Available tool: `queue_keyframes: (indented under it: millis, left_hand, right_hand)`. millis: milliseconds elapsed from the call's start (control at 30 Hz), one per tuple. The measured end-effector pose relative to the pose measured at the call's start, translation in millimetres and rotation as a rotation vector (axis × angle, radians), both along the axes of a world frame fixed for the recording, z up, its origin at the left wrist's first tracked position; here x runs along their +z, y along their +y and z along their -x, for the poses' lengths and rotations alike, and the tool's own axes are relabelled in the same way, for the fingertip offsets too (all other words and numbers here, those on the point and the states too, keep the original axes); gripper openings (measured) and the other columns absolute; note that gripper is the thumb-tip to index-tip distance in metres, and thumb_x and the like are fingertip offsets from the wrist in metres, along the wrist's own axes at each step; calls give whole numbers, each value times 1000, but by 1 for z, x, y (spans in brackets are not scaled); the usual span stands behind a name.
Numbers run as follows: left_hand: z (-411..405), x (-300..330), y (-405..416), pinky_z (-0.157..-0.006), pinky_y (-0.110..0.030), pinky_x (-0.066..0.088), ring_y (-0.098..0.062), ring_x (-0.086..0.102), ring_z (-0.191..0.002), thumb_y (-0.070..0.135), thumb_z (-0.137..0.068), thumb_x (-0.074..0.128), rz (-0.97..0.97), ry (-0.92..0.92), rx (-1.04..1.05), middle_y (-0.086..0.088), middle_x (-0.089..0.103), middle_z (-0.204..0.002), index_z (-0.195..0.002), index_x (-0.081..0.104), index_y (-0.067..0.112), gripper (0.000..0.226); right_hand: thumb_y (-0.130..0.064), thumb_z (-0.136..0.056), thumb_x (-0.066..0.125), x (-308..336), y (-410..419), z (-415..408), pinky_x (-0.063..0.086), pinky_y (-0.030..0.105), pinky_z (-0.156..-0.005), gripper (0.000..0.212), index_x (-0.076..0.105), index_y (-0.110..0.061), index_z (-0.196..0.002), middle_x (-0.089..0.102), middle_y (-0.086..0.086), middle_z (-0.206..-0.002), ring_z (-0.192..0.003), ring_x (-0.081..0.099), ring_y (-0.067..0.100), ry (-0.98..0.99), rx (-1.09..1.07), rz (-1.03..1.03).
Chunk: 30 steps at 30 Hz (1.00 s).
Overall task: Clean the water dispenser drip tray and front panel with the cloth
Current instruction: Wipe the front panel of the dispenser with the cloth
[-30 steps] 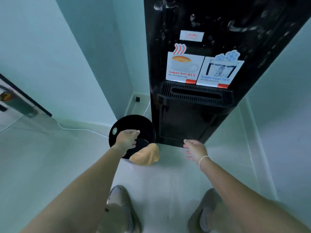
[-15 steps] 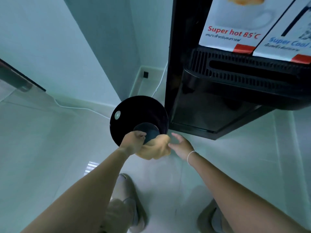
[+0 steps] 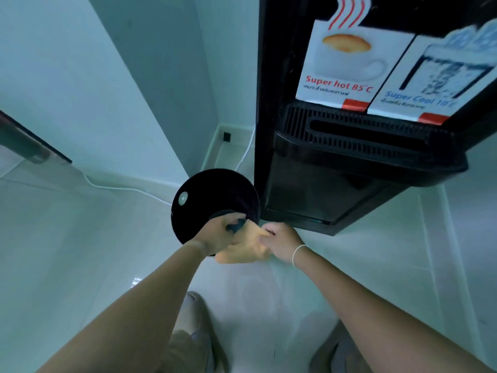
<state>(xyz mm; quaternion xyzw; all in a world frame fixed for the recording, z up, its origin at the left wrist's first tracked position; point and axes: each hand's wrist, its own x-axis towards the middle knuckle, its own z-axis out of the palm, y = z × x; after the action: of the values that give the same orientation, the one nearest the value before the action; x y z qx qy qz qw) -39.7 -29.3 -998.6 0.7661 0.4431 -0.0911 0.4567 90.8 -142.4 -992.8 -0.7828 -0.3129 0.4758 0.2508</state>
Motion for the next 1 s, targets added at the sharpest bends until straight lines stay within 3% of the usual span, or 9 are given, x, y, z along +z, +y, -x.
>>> queue_keyframes:
  millis: [133,233,333,467,633,733,833,900,1000]
  left_hand:
    - [0,36,-8,-110,-26,28,-18,42,-130,7,-87,42,-32,-41,-221,4,48,-140,-133,48,38,56]
    - [3,75,-17,-113,-30,24,-19,37,-133,12,-86,51,-111,-79,-254,1,42,-143,-132,48,39,54]
    - [-1,115,-26,-107,-28,26,-13,38,-128,21,-84,61,-195,-190,-272,2,46,-136,-123,54,39,43]
    - [-2,175,-41,-81,-23,37,-10,53,-91,23,-80,70,-240,-299,-269,10,59,-88,-79,61,31,13]
    - [-6,242,-54,-60,-15,36,1,49,-58,28,-81,71,-265,-368,-164,8,55,-63,-63,57,25,23]
    - [-11,276,-65,-61,-21,38,-5,50,-59,32,-82,70,-201,-466,-123,6,58,-63,-66,59,22,22]
    - [-10,301,-75,-63,-19,43,-6,58,-62,42,-75,72,-156,-407,-161,10,64,-67,-71,65,21,23]
    - [-6,307,-79,-59,-15,43,-3,59,-60,37,-77,72,-131,-335,-192,12,64,-63,-67,67,21,20]
    - [-4,311,-85,-55,-16,39,-8,53,-60,23,-84,66,-151,-295,-209,8,57,-60,-62,63,23,22]
  right_hand:
    - [-14,-80,54,50,-6,-3,33,27,-57,18,54,-16,-62,50,3,-72,-70,45,19,-105,138,-71]
    - [-13,-82,54,100,-18,-9,43,31,-70,15,64,-2,-86,60,10,-89,-84,55,25,-239,214,-162]
    - [-15,-85,54,145,-28,-15,42,31,-79,20,66,-3,-97,58,5,-96,-92,54,21,-347,264,-228]
    - [-18,-88,53,205,-49,-20,42,30,-82,20,70,-13,-98,54,-4,-92,-93,53,17,-433,238,-302]
    - [-20,-90,53,269,-78,-30,37,25,-74,19,69,-11,-94,53,-3,-93,-88,49,14,-486,138,-369]
    - [-19,-90,53,301,-95,-38,36,22,-61,15,67,-12,-87,54,-2,-82,-74,48,12,-465,45,-433]
    - [-16,-90,52,334,-112,-51,32,21,-56,17,61,-18,-76,52,-5,-72,-69,46,10,-471,-89,-519]
    - [-14,-89,52,353,-123,-60,34,19,-58,21,59,-22,-70,55,-6,-74,-73,48,11,-469,-173,-589]
    - [-14,-88,53,372,-141,-73,41,24,-69,17,66,-19,-79,64,-1,-89,-84,54,13,-485,-162,-589]
